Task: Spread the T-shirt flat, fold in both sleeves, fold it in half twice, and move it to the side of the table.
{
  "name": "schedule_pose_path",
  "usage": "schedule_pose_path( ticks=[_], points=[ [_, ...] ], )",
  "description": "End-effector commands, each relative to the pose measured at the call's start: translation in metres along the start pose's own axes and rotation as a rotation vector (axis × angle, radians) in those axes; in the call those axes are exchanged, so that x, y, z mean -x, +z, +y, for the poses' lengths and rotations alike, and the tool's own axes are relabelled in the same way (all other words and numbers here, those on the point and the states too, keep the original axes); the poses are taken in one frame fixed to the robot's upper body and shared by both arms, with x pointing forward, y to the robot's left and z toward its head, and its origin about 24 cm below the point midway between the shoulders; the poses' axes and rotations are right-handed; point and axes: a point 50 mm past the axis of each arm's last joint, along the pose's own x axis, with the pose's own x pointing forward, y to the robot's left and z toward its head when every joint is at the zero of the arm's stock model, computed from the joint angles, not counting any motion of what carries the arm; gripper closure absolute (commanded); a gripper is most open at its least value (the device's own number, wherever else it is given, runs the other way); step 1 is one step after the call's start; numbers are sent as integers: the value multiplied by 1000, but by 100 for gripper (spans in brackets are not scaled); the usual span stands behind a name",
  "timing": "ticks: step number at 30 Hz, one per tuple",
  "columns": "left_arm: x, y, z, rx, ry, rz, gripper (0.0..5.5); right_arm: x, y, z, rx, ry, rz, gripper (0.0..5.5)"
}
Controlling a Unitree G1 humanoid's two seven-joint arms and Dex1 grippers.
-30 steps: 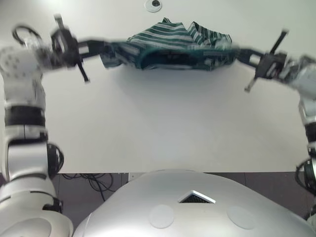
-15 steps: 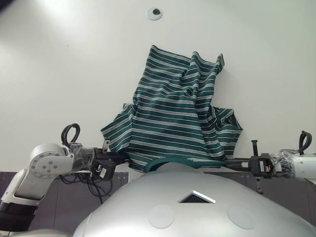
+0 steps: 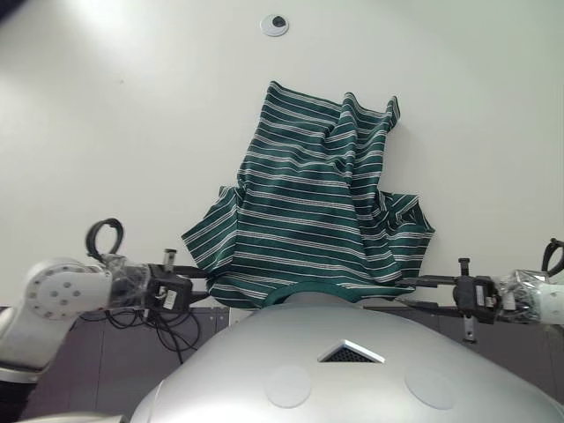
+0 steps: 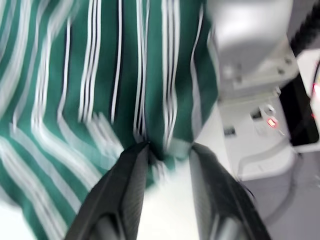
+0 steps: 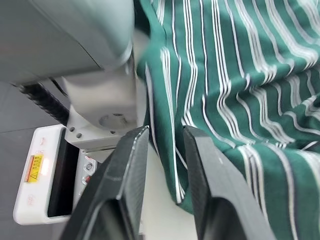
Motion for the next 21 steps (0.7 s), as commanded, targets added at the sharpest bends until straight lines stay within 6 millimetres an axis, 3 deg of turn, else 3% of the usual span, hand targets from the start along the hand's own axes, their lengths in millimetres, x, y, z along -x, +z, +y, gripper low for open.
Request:
schedule_pose_path(
  ticks=[1, 3, 5, 9, 14, 18, 21],
  points=[
    [18, 35, 25, -13, 1, -217, 415, 21, 19, -15, 17, -2, -68, 431],
    [17, 56, 59, -62, 153, -424, 415, 28, 22, -34, 51, -60, -96, 431],
    [3, 64, 107, -66, 352, -525, 415, 21, 26, -53, 115, -128, -146, 431],
    [-39, 56, 184, 62, 597, -453, 415, -1, 36, -72, 205, -188, -253, 431],
    [-80, 51, 227, 126, 638, -369, 415, -10, 39, -86, 246, -263, -306, 431],
    [-111, 40, 245, 227, 615, -258, 415, -15, 37, -88, 256, -288, -322, 431],
    [-120, 20, 249, 301, 636, -134, 415, -17, 37, -91, 266, -318, -325, 431]
  ],
)
